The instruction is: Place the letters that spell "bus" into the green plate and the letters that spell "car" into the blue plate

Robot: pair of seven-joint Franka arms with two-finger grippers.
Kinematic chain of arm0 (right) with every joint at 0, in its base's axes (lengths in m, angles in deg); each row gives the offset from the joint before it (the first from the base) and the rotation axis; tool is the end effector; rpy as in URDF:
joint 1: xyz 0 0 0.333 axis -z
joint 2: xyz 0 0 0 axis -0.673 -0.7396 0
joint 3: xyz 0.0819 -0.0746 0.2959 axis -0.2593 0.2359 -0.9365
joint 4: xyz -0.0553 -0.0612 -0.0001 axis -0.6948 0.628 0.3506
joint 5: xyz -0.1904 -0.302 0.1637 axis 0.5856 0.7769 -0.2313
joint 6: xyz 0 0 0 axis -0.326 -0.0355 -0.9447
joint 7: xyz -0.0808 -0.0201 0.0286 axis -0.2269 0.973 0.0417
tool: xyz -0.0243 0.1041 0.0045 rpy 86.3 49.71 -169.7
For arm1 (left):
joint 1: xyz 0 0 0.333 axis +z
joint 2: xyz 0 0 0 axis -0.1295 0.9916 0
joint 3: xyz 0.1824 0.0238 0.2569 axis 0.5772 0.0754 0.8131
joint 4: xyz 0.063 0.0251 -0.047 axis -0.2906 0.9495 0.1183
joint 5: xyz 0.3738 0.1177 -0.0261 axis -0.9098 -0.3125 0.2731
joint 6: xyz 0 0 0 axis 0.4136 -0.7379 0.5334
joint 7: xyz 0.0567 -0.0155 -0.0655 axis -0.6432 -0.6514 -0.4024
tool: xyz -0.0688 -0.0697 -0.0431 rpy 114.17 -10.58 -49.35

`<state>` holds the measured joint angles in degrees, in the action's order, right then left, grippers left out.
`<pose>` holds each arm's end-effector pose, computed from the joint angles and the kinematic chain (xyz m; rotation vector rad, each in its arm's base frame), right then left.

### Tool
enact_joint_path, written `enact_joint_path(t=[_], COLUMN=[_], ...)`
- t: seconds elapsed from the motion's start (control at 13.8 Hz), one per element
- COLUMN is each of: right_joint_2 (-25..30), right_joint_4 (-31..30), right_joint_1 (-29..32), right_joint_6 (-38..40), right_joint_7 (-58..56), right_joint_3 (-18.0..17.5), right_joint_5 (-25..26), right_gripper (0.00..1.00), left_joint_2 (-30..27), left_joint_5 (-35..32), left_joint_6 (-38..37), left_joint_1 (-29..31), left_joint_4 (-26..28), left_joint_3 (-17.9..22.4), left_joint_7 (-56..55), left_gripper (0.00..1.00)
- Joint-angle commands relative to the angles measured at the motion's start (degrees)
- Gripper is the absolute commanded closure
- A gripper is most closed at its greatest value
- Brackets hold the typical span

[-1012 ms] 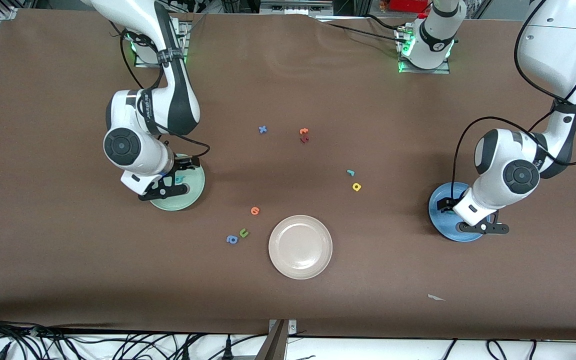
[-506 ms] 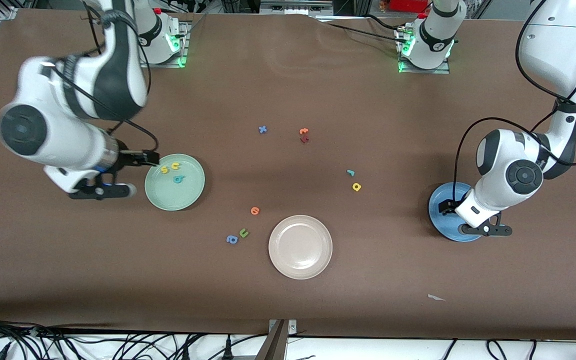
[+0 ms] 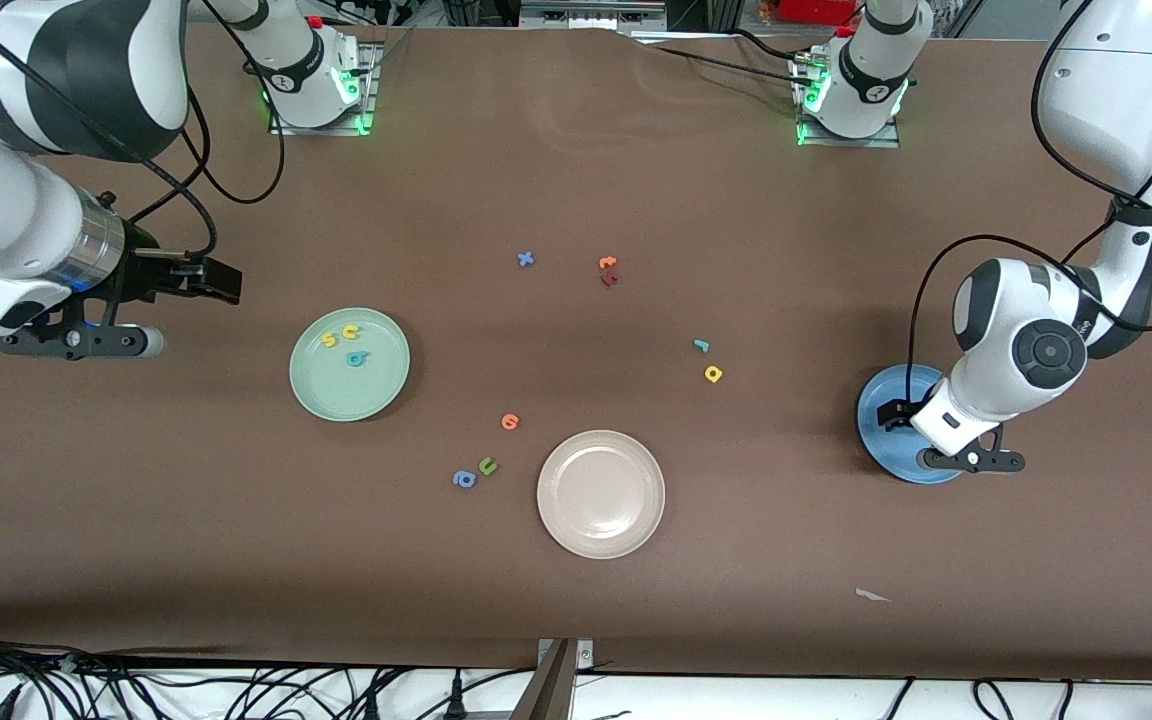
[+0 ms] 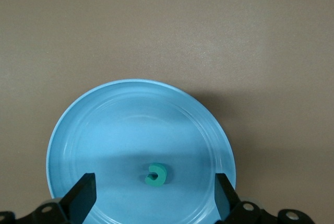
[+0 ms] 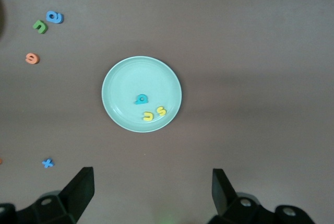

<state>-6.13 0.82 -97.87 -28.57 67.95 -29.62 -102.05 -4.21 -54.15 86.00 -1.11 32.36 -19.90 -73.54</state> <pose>0.6148 0.1208 0.5621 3.0742 -0.0222 -0.2217 0.6521 -0.0101 0.2425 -3.0452 0.0633 0.0116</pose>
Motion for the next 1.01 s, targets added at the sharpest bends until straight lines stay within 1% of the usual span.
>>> enact_joint_path(t=[0.0,0.07,0.14,0.22,0.29,0.36,0.51,0.65,0.87,0.94], right_joint_2=[-0.3,-0.2,0.6,3.2,6.2,7.6,9.3,10.8,12.4,12.9], right_joint_4=[2.8,3.2,3.3,2.8,0.9,-0.4,-0.5,-0.5,-0.8,-1.0], right_joint_1=[-0.6,-0.9,-0.6,-0.4,1.3,3.3,9.1,15.7,27.6,30.7], right_joint_6=[1.4,1.0,1.5,1.2,0.4,0.1,-0.8,-1.0,-1.1,-1.1], right_joint_7=[3.1,3.1,3.2,3.4,3.4,3.6,3.5,3.6,3.7,3.7], right_joint_3=[0.2,0.0,-1.2,-3.8,-5.7,-8.6,-15.9,-24.6,-36.4,-39.1], right_joint_5=[0.9,1.1,1.7,3.7,6.7,7.7,9.8,14.0,14.7,14.7], right_gripper=[0.00,0.00,0.00,0.00,0.00,0.00,0.00,0.00,0.00,0.00], left_joint_2=[0.2,0.2,0.2,0.2,0.2,0.2,0.2,0.2,0.2,0.2], left_joint_5=[-1.7,-1.8,-1.7,-1.7,-1.7,-1.7,-1.7,-1.7,-1.7,-1.7], left_joint_6=[-0.7,-0.7,-0.7,-0.7,-0.7,-0.7,-0.7,-0.7,-0.7,-0.7], left_joint_1=[0.3,0.3,0.3,0.3,0.3,0.3,0.3,0.3,0.3,0.3], left_joint_4=[-1.1,-1.1,-1.0,-1.1,-1.1,-1.0,-1.0,-1.0,-1.0,-1.0], left_joint_3=[-0.3,-0.3,-0.3,-0.3,-0.3,-0.3,-0.3,-0.3,-0.3,-0.3], left_joint_7=[0.1,0.2,0.2,0.2,0.2,0.2,0.2,0.2,0.2,0.2], left_gripper=[0.00,0.00,0.00,0.00,0.00,0.00,0.00,0.00,0.00,0.00])
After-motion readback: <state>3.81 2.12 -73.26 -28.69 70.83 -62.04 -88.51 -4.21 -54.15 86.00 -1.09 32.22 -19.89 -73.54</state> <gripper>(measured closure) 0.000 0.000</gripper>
